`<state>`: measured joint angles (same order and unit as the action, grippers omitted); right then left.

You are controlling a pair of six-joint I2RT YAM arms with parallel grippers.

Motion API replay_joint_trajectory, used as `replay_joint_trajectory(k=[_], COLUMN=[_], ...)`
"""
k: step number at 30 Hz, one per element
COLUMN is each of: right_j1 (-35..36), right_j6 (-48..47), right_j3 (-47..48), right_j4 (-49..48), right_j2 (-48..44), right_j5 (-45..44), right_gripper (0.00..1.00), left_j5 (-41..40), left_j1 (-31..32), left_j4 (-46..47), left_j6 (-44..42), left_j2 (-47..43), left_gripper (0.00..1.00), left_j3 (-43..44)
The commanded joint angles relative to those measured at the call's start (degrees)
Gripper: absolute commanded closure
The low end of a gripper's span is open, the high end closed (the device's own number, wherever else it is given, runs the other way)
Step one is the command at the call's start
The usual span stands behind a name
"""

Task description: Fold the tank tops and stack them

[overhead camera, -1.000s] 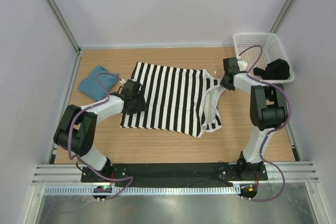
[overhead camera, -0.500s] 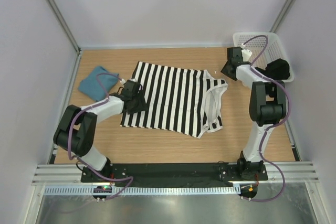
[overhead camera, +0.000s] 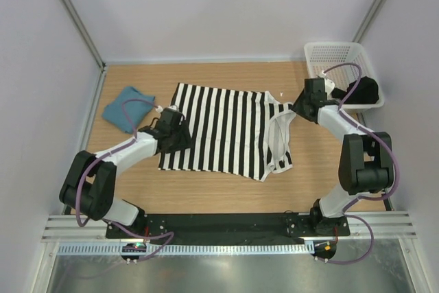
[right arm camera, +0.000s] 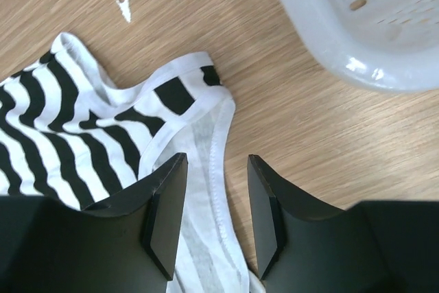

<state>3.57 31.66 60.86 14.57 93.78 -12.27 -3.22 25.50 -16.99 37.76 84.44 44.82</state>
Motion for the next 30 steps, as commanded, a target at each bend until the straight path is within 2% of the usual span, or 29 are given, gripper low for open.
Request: replay_joint_trajectory(k=[1, 8, 12, 18, 23, 26, 28, 30], right_j1=[-0.2, -0.2, 0.0, 1.3, 2.8, 4.1, 4.6, 4.6], right_j6=[0.0, -0.5, -1.2, -1.9, -3.0, -3.9, -4.3, -4.5], right_j3=[-1.9, -2.3, -1.5, 0.3, 2.6, 4.8, 5.8, 7.1], right_j4=[-3.6, -4.1, -3.5, -2.7, -0.3, 1.9, 3.1, 4.5], right_j2=[-1.4, 3.1, 5.4, 8.9, 11.2, 13.5, 14.7, 15.8], right_j5=[5.3, 7.4, 7.5, 6.8, 2.2, -1.2, -3.4, -5.1], right_gripper=[0.54, 0.55, 0.54, 0.55, 0.55, 0.58, 0.66, 0.78], left_j5=[-1.7, -7.2, -7.9, -5.1, -6.3, -6.7, -6.3, -6.4], left_j1=[0.1, -0.7, -3.8, -12.1, -13.0, -13.0, -13.1, -13.0], left_j4=[-3.1, -7.3, -8.1, -7.2, -8.2, -9.4, -10.2, -10.3], left_j6=[1.2, 1.4, 1.3, 1.1, -0.8, -1.5, -1.6, -1.9], left_j2=[-3.3, -3.4, -0.7, 7.7, 16.8, 21.3, 23.0, 24.1], left_gripper=[0.41, 0.37, 0.35, 0.34, 0.34, 0.34, 0.35, 0.35], left_j3=[4.1, 12.7, 16.8, 22.1, 28.4, 31.4, 32.8, 33.1])
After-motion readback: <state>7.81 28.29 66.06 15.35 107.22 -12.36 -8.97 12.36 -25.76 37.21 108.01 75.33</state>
